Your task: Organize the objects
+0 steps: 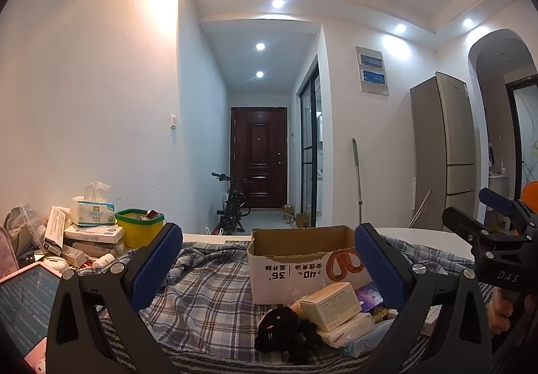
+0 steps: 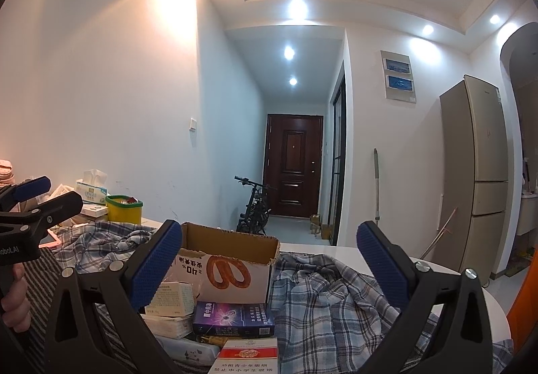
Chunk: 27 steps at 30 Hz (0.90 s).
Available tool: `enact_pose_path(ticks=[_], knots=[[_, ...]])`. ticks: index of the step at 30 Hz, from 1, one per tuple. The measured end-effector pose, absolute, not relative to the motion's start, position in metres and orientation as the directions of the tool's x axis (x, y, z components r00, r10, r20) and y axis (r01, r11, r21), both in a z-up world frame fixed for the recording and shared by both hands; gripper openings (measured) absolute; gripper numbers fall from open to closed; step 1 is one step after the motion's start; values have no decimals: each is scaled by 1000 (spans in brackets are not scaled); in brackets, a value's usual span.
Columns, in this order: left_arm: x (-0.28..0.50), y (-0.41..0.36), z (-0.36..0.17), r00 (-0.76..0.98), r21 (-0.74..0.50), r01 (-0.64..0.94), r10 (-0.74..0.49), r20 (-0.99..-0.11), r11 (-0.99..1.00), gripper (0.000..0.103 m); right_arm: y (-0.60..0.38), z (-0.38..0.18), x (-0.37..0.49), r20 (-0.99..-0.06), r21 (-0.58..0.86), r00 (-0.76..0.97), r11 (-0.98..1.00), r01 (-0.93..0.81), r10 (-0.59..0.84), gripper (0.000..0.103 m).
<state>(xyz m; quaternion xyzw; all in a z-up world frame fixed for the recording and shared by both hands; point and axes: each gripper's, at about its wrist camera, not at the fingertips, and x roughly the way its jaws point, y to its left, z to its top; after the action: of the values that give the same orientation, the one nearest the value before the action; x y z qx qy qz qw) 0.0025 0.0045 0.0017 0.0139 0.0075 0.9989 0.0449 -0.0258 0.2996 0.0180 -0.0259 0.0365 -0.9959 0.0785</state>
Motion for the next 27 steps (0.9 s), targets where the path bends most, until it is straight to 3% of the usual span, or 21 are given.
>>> enact_pose_path(ticks=[27], knots=[[2, 5, 2, -994, -9, -93, 92, 65, -996, 103, 298, 19, -28, 29, -89, -988, -985, 148, -152, 103]])
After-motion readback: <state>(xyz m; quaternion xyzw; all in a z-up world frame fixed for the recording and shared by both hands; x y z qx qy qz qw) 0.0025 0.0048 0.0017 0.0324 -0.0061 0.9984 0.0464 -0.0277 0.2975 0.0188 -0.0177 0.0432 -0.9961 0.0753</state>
